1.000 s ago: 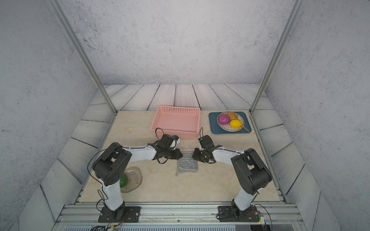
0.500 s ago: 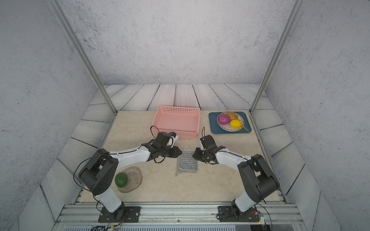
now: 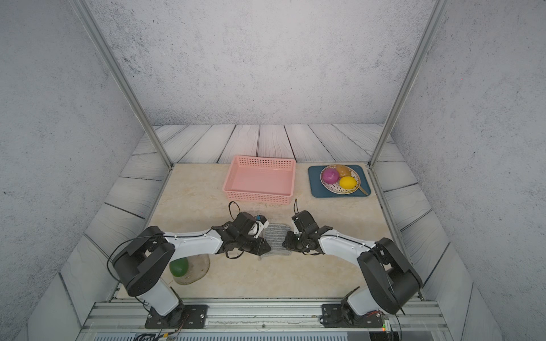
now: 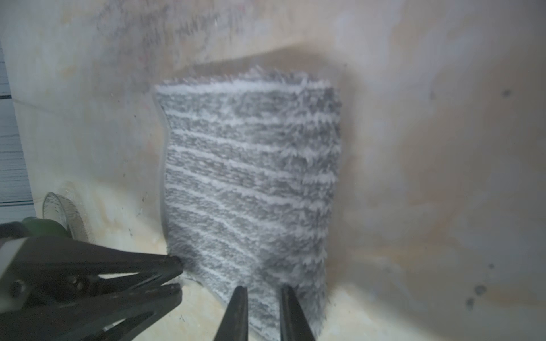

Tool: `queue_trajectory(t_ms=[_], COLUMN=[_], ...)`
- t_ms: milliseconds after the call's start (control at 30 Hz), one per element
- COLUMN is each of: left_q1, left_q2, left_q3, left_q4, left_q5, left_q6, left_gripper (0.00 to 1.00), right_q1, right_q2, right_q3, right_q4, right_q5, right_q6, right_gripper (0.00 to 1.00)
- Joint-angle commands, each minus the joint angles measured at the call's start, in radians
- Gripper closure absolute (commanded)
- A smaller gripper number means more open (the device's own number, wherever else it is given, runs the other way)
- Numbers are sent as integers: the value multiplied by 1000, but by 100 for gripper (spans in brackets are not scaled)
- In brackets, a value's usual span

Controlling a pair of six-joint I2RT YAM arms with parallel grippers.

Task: Fold the square dishcloth
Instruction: Smooth out the cleaning item at the center of the board.

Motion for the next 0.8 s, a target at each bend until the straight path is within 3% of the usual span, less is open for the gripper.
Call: queue_trajectory(t_ms=[0,200,367,533,767], left_q1=[-1,-1,-1,0,47], left_q2=[15,-15,-96,-247,-447], left_q3=[-39,-40,0,70,138], left_q4=[19,4,-47,-162,-315], left_q5=[1,-32,-39,-103,-410], left_q6=[-7,5,29,74,158], left_gripper=[75,72,59,37,10], right_q1=[5,5,5,3,-23], right_q2=[42,73,-9,-125,-285], right_q3=[-26,7,92,176,242], right_q4=[27,8,-121,-272,-409], right_q5=[-14,16,104,249,532], right_q6=[24,17,-36,-91,-118], right_gripper=[82,82,76,60,32])
